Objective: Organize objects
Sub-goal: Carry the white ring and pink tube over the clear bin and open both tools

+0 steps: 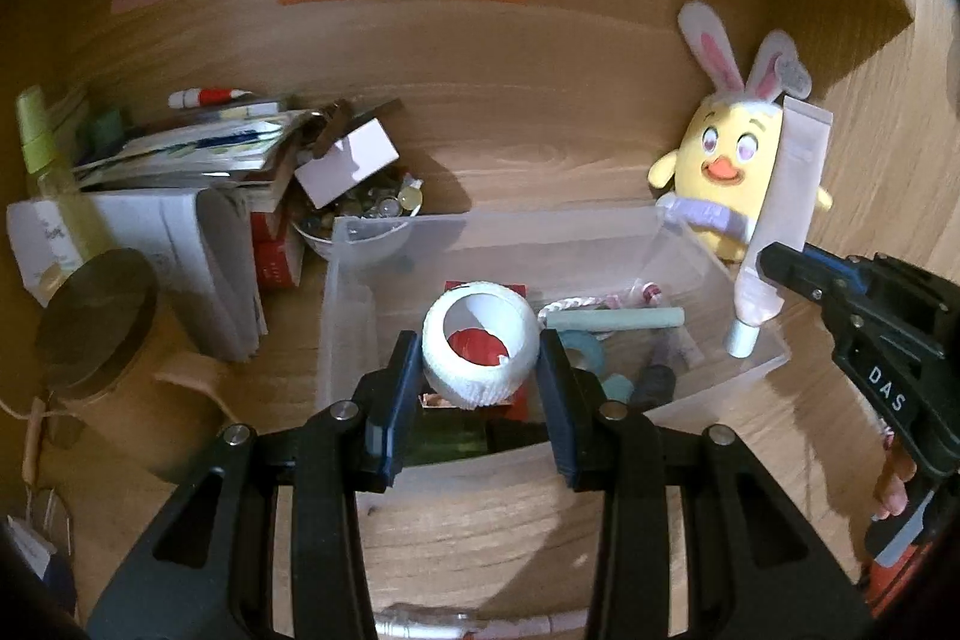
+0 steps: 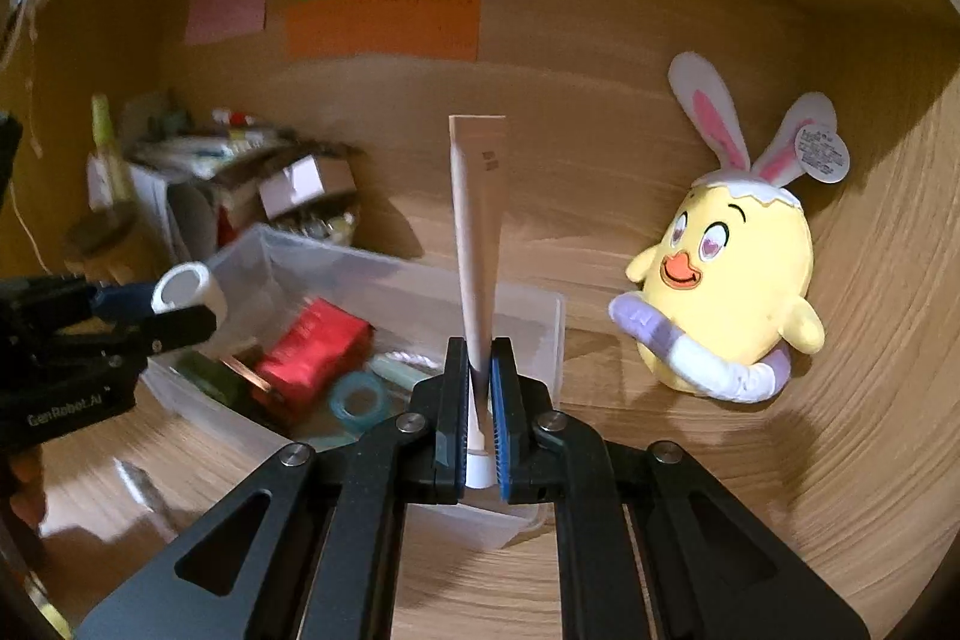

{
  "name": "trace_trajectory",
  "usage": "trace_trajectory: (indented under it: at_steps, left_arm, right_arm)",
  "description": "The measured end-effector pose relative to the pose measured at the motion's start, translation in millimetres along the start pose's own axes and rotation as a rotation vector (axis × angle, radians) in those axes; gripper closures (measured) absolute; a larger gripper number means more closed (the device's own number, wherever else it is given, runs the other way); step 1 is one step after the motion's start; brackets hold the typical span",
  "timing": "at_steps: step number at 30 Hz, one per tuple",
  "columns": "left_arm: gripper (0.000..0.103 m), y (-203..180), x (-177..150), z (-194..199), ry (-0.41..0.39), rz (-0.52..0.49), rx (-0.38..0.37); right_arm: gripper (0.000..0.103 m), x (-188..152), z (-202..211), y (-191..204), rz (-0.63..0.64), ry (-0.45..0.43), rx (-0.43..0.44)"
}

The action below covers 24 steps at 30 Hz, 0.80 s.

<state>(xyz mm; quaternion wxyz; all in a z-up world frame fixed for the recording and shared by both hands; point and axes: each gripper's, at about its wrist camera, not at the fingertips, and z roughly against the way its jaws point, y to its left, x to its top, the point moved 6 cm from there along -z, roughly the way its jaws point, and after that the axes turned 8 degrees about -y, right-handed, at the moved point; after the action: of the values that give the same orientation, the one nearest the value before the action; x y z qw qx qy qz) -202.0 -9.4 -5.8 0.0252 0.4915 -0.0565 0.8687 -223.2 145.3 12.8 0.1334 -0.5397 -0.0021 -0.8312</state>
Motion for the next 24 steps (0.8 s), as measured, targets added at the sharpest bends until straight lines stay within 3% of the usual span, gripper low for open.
trace_trajectory:
  at_steps: [15, 19, 24]
  left_arm:
    - [0.063, -3, -16, -34, 0.119, 0.005, -0.046]
    - [0.037, 0, -12, -23, 0.090, 0.026, -0.050]
    - [0.037, 1, -7, -6, 0.059, 0.025, -0.068]
  right_arm:
    - [0.097, -19, -42, 19, 0.096, 0.110, 0.002]
    - [0.096, -21, -54, 25, 0.087, 0.139, 0.035]
    - [0.094, -23, -66, 30, 0.019, 0.174, 0.110]
